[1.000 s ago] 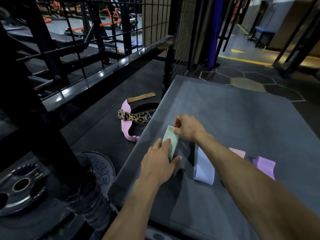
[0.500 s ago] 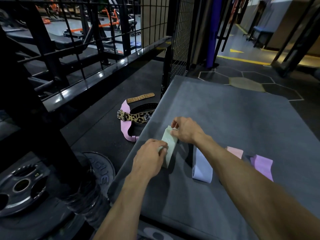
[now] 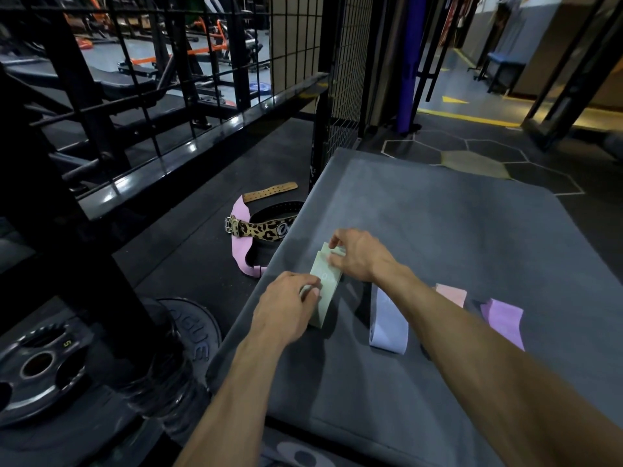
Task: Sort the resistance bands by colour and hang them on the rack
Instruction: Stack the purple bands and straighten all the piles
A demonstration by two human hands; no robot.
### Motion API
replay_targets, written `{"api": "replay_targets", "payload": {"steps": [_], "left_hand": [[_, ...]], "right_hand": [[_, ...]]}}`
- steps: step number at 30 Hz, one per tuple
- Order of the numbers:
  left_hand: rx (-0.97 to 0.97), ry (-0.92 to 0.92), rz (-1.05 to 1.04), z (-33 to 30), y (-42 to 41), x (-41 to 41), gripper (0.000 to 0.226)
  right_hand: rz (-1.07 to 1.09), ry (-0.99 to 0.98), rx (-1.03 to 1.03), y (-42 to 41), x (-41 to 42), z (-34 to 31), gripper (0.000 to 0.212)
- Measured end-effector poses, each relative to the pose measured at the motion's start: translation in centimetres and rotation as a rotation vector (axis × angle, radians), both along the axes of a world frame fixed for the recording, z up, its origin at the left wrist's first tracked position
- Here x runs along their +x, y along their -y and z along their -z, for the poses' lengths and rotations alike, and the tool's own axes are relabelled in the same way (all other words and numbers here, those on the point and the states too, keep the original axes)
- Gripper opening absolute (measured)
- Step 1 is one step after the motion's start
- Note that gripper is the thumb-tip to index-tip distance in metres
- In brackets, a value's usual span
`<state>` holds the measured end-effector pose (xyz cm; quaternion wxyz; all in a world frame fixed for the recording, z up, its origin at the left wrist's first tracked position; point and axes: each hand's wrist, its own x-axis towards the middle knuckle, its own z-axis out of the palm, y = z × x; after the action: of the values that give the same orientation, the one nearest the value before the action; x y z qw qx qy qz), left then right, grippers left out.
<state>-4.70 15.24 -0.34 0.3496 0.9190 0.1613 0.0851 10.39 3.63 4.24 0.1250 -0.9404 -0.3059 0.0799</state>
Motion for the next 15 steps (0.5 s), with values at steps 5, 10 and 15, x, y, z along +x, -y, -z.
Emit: {"api": "replay_targets", "payload": {"steps": [5,10,15], "left_hand": [[-0.029,0.004,-0.010,-0.06,-0.06,0.15,0.019],[-0.019,-0.025,-0.019,-0.13,-0.26,0.08,0.023],[0.002,-0.020,-0.028,-0.33,-0.36,-0.04,0.025]], "right_hand": [[-0.007,0.012,-0.011,0.36,-0.30,-0.19,0.033],[-0.006,0.013,-0.016,0.56,-0.33,-0.36,0.033],[-0.006,0.025,-0.024,0.81,-0.74,-0.65,0.034]]}}
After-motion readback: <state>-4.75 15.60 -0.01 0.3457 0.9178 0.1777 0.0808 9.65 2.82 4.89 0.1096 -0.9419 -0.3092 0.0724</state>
